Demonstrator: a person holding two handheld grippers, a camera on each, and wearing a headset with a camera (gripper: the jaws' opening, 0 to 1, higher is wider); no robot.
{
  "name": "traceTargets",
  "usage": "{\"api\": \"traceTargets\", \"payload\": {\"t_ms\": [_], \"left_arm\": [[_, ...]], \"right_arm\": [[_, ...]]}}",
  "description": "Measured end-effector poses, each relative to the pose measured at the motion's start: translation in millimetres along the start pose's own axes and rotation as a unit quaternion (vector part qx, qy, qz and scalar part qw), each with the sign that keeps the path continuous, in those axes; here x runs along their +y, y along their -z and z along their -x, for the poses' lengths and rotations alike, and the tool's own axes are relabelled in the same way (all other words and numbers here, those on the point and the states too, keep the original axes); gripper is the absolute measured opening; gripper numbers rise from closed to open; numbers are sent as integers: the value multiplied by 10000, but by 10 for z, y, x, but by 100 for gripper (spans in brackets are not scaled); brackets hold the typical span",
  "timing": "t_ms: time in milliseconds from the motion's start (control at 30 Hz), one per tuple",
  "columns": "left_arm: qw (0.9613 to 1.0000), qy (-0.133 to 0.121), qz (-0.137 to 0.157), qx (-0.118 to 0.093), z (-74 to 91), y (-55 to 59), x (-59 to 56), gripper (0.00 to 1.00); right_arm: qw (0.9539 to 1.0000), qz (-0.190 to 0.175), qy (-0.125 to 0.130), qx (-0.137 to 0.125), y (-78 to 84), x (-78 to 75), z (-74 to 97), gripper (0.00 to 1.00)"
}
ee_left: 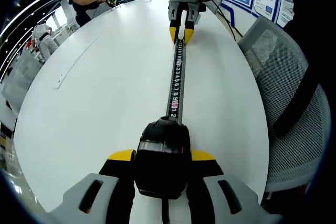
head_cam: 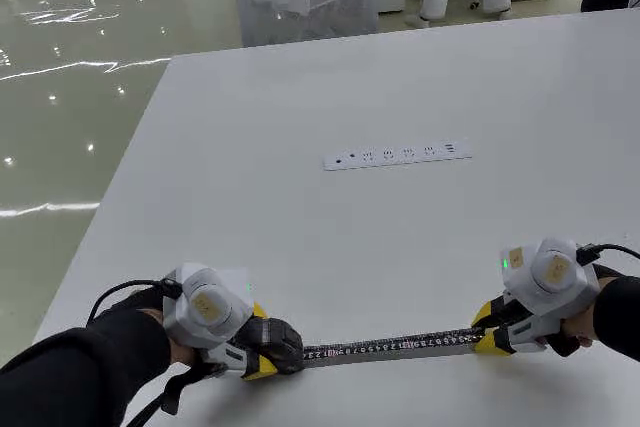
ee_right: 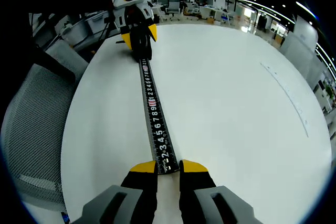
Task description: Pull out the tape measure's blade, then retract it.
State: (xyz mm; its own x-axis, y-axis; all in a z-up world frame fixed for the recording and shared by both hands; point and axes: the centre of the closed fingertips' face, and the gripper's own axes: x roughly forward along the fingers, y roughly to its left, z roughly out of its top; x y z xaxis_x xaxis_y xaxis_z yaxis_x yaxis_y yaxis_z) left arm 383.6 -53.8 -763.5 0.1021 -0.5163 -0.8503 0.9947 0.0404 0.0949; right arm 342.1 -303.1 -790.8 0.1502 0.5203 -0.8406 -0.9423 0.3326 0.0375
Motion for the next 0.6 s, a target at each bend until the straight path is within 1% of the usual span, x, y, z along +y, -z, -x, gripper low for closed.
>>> {"api": "traceTargets", "payload": {"t_ms": [133, 233, 300, 400, 500, 600], "left_arm": [[10000, 16, -18, 30, -6, 4, 4, 33], [9999, 46, -74, 120, -8, 1, -8, 33], [9998, 60, -88, 151, -10, 8, -5, 33], [9998, 63, -90, 170, -10, 9, -8, 33], [9997, 69, -87, 199, -8, 12, -2, 33], [9996, 79, -111, 251, -5, 20, -2, 33]], "right_arm": [[9998, 143, -23, 129, -1, 0, -4, 11], [9996, 177, -49, 215, 4, -1, -5, 11], [9992, 276, -42, 270, 0, 11, -10, 11], [9991, 298, -31, 315, 4, 2, -7, 11], [9992, 199, -30, 331, 1, 1, -4, 12], [9990, 256, 50, 374, 5, -39, 7, 15]]}}
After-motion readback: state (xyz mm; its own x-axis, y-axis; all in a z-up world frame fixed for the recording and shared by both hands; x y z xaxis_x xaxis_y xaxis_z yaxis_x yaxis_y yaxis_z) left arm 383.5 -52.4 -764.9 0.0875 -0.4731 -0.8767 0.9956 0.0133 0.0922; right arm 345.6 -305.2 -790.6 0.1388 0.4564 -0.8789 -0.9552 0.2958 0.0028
